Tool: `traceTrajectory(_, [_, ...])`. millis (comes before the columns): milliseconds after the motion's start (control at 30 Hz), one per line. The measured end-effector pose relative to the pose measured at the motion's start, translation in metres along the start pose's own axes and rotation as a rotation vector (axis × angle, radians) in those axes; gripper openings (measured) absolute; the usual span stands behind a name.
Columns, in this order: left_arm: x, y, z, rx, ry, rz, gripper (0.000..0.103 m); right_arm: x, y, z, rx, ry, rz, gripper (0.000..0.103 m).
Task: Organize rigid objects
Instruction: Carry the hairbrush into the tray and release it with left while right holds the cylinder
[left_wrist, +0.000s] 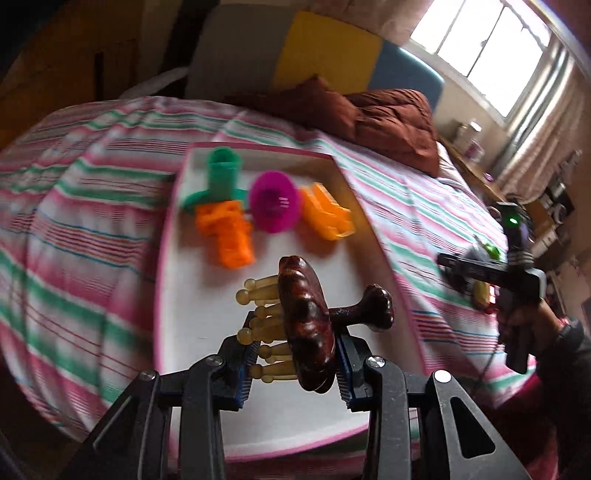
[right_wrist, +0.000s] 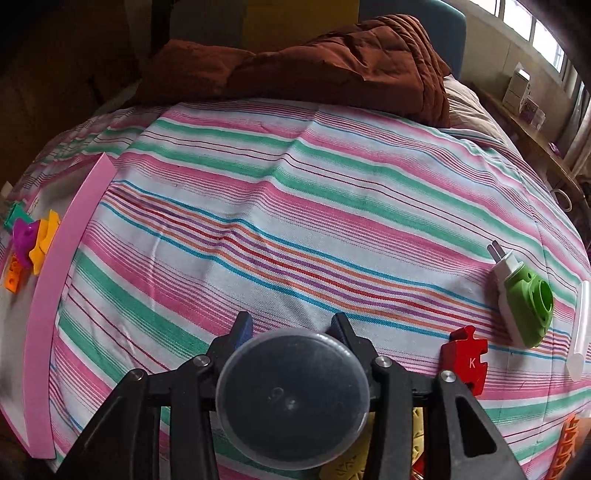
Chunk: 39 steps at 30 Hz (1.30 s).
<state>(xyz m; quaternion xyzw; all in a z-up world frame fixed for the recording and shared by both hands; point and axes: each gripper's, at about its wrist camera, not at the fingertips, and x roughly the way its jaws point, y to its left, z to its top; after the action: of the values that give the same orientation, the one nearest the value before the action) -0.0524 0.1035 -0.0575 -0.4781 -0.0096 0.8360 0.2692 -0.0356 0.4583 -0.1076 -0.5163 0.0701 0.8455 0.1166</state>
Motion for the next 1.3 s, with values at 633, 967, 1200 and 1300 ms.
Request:
traceTrajectory(633, [0.01,0.036,0.021,-0.008,-0.061,0.162,0.042,0.004,0.002,0.005,-0.02,-0.006,-0.014,0.045])
traceTrajectory(967, [-0.016,0.038,-0.004,-0.065,-0.07,0.155,0.054,0.003,0.003,0.004,-0.038,-0.011,-0.032,0.044])
traceTrajectory(1200, [-0.033,0.028,-0.01,-0.029,-0.109,0.198,0.056,0.003,0.006,0.003,-0.055,-0.018,-0.049,0.043])
traceTrajectory(1300, [-0.039,0.024,-0.011,-0.01,-0.124,0.208,0.056,0.003,0.007,0.003,-0.058,-0.02,-0.054,0.043])
